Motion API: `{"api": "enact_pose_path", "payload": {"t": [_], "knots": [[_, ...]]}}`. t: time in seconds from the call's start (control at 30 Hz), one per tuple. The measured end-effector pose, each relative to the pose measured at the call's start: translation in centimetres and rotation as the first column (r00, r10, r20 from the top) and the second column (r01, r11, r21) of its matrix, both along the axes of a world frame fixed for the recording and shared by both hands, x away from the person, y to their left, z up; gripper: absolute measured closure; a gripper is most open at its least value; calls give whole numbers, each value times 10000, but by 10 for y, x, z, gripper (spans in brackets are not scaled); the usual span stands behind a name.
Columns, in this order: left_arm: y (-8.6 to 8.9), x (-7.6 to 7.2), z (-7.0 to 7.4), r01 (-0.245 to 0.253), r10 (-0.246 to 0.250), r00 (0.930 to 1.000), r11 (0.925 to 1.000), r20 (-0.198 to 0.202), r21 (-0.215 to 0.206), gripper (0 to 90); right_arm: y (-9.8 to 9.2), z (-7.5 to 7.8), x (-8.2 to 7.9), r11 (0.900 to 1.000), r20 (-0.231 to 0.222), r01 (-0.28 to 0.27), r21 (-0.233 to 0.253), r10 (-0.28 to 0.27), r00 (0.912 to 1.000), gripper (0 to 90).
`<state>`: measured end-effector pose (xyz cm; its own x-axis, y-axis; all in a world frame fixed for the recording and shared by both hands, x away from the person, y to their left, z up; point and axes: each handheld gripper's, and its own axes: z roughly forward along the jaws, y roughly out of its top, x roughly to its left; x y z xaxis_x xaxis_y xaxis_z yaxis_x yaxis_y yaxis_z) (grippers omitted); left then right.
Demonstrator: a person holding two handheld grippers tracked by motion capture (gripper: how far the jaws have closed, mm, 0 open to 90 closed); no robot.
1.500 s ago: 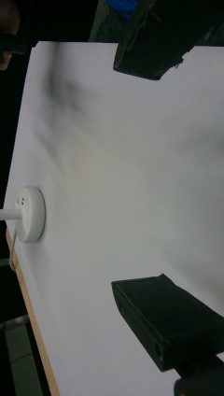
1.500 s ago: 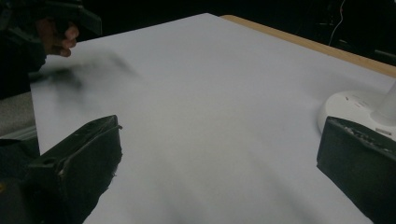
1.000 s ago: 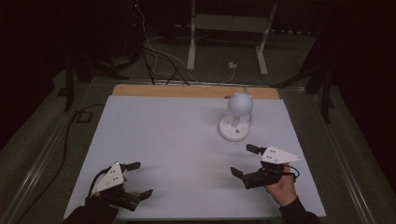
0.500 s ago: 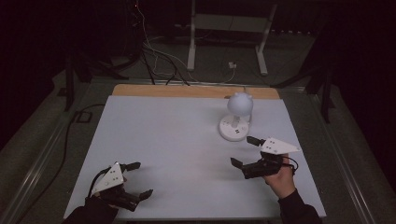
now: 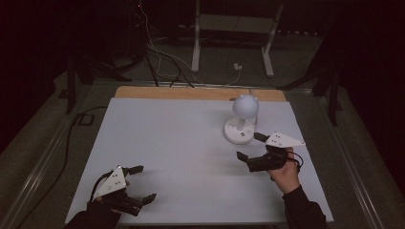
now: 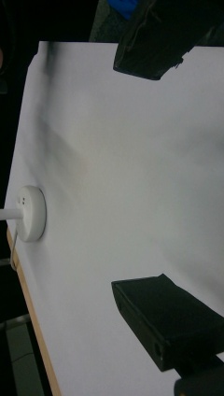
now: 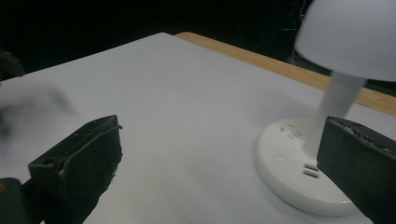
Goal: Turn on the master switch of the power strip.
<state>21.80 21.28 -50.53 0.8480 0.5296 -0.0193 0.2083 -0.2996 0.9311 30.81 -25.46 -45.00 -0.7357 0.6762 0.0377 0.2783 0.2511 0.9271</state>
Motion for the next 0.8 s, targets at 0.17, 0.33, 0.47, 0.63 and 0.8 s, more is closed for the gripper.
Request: {"api": "enact_pose_path", "payload": {"t": [0.17,0.33,0.47,0.63,0.8], "knots": [[-1,0,0,34,-34,10000,10000,-5,8,2,-5,2,9,9994,30,342,-11,-342,9994,0],[0,0,0,43,-43,10000,10000,-19,-11,2,-11,-2,19,9978,-132,654,70,-653,9978,0],[0,0,0,53,-53,10000,10000,-30,39,2,-14,-6,26,9959,-293,910,-1,-910,9954,0],[0,0,0,42,-41,10000,10000,-38,32,2,-17,-9,34,9937,-494,1118,-90,-1121,9925,0],[-1,0,0,40,-40,10000,10000,-25,42,2,-20,-14,44,9909,-682,1323,-229,-1336,9887,0]]}}
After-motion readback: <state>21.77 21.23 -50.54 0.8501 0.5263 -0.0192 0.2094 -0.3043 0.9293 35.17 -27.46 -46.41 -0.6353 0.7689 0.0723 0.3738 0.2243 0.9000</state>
